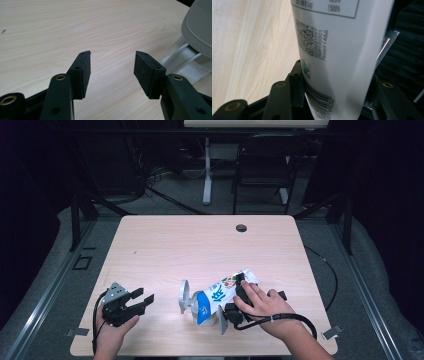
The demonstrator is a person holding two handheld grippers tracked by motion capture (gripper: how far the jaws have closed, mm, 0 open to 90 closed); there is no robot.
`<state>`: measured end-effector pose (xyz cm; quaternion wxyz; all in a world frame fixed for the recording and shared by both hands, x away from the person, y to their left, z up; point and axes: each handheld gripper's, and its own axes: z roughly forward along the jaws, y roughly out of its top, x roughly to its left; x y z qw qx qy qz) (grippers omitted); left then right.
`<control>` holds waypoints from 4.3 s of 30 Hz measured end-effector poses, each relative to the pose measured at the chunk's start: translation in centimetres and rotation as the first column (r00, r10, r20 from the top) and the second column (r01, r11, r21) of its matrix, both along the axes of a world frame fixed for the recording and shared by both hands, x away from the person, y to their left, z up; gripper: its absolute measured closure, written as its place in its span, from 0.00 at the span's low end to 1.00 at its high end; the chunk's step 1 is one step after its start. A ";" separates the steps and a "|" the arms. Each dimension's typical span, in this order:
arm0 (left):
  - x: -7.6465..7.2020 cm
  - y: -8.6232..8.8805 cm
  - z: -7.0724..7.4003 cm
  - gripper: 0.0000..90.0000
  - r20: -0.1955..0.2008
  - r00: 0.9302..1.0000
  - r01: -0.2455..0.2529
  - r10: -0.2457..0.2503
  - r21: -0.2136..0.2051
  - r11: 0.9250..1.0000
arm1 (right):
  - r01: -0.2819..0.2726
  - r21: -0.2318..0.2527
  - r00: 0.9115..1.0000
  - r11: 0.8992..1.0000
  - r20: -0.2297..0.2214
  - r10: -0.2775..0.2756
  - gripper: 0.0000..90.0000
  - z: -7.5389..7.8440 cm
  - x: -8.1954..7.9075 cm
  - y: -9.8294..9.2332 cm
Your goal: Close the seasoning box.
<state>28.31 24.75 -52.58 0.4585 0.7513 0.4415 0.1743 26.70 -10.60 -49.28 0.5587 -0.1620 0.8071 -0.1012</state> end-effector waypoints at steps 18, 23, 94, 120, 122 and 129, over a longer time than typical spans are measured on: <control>0.0 0.1 0.1 0.53 0.004 1.000 -0.001 0.001 0.001 1.000 | -0.011 -0.006 1.000 1.000 0.011 0.011 0.57 0.0 -0.1 0.0; 0.0 0.1 0.0 0.53 0.002 1.000 -0.002 0.002 0.001 1.000 | -0.012 -0.011 1.000 1.000 0.011 0.012 0.58 0.1 -0.1 0.0; 0.0 0.1 0.0 0.53 0.003 1.000 -0.002 0.002 -0.002 1.000 | -0.030 -0.050 0.999 0.998 0.041 0.032 0.68 0.5 -0.6 0.2; 0.0 0.2 0.0 0.53 -0.003 1.000 -0.006 0.006 0.000 1.000 | -0.038 -0.038 0.998 0.999 0.050 0.040 0.80 0.7 -0.7 0.4; 0.0 0.1 0.0 0.53 -0.002 1.000 -0.007 0.007 -0.004 1.000 | -0.038 -0.035 0.998 0.999 0.050 0.040 0.81 0.7 -0.7 0.4; 0.0 0.2 0.0 0.53 -0.002 1.000 -0.007 0.007 0.000 1.000 | -0.041 -0.036 0.998 0.998 0.055 0.043 0.81 0.7 -0.8 0.5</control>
